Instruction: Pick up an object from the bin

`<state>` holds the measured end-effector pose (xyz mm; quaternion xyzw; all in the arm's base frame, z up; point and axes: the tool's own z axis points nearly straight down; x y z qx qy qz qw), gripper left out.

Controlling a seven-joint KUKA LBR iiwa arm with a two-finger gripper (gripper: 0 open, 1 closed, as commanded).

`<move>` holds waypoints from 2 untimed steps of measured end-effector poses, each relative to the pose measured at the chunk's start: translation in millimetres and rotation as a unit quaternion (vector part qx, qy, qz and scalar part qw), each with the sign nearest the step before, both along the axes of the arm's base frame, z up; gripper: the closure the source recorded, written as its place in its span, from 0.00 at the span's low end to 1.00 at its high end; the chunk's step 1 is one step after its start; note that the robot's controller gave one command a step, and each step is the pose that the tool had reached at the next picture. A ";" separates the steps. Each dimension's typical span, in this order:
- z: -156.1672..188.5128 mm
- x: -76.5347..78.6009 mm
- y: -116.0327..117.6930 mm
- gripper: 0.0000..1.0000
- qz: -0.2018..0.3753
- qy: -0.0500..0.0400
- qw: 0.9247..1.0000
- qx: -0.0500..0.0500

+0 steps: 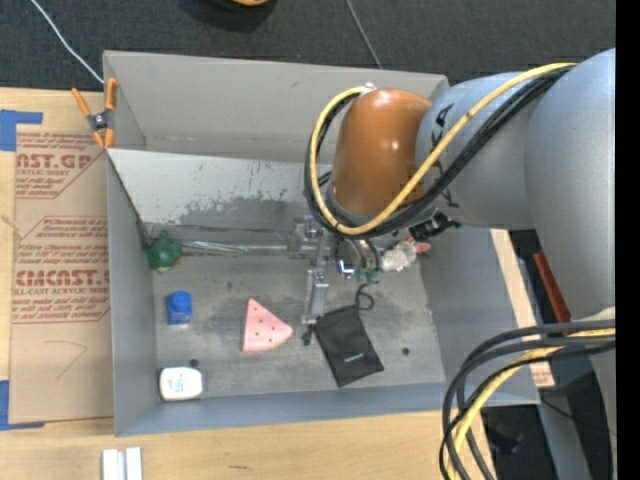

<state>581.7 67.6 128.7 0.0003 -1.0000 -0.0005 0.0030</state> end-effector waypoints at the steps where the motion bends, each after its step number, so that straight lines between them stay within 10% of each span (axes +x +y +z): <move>1: 4.6 1.8 -0.4 0.00 0.000 -0.004 1.000 0.000; 2: -42.3 -37.0 -56.7 0.00 0.008 0.002 1.000 -0.001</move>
Offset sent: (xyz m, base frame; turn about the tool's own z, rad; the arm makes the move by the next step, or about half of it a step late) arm -0.0353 -0.0548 -0.0400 -0.0183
